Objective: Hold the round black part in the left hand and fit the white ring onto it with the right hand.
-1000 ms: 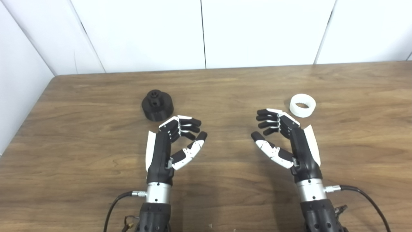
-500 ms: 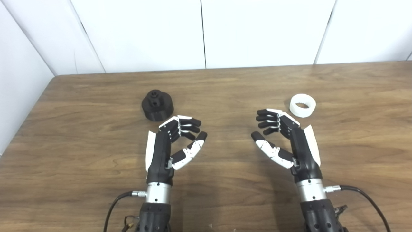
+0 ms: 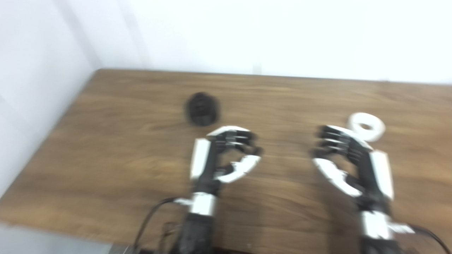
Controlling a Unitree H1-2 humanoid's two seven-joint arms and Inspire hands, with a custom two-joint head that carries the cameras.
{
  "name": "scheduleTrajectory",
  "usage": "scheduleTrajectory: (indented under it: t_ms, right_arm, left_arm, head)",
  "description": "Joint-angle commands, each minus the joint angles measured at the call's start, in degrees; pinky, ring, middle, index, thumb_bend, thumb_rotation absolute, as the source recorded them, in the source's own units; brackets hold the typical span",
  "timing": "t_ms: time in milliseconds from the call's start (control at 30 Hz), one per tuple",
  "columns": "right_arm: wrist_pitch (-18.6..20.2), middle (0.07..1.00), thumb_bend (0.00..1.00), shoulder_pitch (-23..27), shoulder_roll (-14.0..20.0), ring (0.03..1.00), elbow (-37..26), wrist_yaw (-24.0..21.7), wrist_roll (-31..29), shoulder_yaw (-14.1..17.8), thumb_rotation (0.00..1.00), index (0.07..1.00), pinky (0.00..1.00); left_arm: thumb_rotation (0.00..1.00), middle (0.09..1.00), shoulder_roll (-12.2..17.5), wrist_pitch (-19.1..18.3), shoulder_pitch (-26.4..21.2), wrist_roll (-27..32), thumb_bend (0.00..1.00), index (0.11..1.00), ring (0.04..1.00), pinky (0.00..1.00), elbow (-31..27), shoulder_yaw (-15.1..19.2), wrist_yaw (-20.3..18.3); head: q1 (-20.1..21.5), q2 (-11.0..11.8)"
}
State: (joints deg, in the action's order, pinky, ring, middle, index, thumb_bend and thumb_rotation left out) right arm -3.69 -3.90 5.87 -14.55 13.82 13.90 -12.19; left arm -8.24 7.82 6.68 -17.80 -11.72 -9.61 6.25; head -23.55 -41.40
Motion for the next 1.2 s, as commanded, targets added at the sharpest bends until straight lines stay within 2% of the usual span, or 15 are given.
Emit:
scheduleTrajectory:
  t_ms: [0,200,700,767,967,1000,1033,1100,1167]
  right_arm:
    - [-3.59,0.673,0.53,-1.09,-1.56,0.623,-0.87,-1.16,-1.21,0.70,0.43,0.699,0.55]
    - [-3.77,0.678,0.55,-1.45,-1.78,0.630,-0.81,-2.20,-1.42,1.52,0.44,0.700,0.57]
    - [-4.62,0.659,0.56,-1.39,-2.31,0.603,-0.41,-2.69,-0.97,1.83,0.43,0.688,0.54]
    - [-4.61,0.659,0.56,-1.37,-2.29,0.603,-0.41,-2.70,-1.00,1.88,0.43,0.687,0.54]
    - [-4.85,0.660,0.55,-1.09,-2.26,0.610,0.08,-2.55,-0.56,1.98,0.42,0.687,0.54]
    - [-4.98,0.660,0.55,-1.02,-2.20,0.611,0.20,-2.57,-0.55,2.00,0.41,0.687,0.54]
    - [-5.02,0.660,0.55,-0.97,-2.17,0.609,0.25,-2.64,-0.66,2.01,0.41,0.688,0.54]
    - [-4.96,0.660,0.55,-0.88,-2.09,0.609,0.24,-2.81,-0.90,2.05,0.41,0.690,0.54]
    - [-4.74,0.660,0.56,-0.81,-2.07,0.610,0.20,-2.98,-1.14,2.12,0.41,0.690,0.54]
  left_arm:
    - [0.07,0.603,-1.38,3.01,-1.41,-0.89,0.49,0.495,0.562,0.47,0.03,-0.64,1.77]
    - [0.07,0.604,-1.14,2.69,-1.41,-1.46,0.49,0.495,0.564,0.48,-0.25,-0.62,2.46]
    - [0.07,0.637,0.42,2.05,-1.92,-2.51,0.49,0.497,0.586,0.48,-1.57,0.30,2.78]
    - [0.07,0.653,1.06,1.24,-2.19,-3.56,0.49,0.497,0.600,0.49,-2.36,0.58,2.49]
    - [0.08,0.714,4.33,-4.46,-3.23,-5.93,0.49,0.499,0.653,0.54,-7.52,1.93,-0.67]
    - [0.19,0.729,4.89,-5.56,-3.45,-6.53,0.51,0.606,0.666,0.55,-8.52,2.13,-1.22]
    - [0.25,0.742,5.42,-6.65,-3.66,-7.19,0.52,0.666,0.679,0.56,-9.41,2.27,-1.66]
    - [0.31,0.775,6.51,-8.79,-4.20,-8.21,0.56,0.737,0.725,0.61,-11.19,2.76,-2.69]
    - [0.33,0.790,7.69,-10.55,-4.99,-8.73,0.59,0.753,0.744,0.62,-12.52,3.46,-3.66]
  head:
    - [0.02,0.02]
    - [1.88,-0.23]
    - [1.73,0.09]
    - [1.84,0.10]
    - [2.13,0.17]
    - [2.20,0.16]
    - [2.20,0.16]
    - [2.20,0.18]
    - [2.21,0.19]
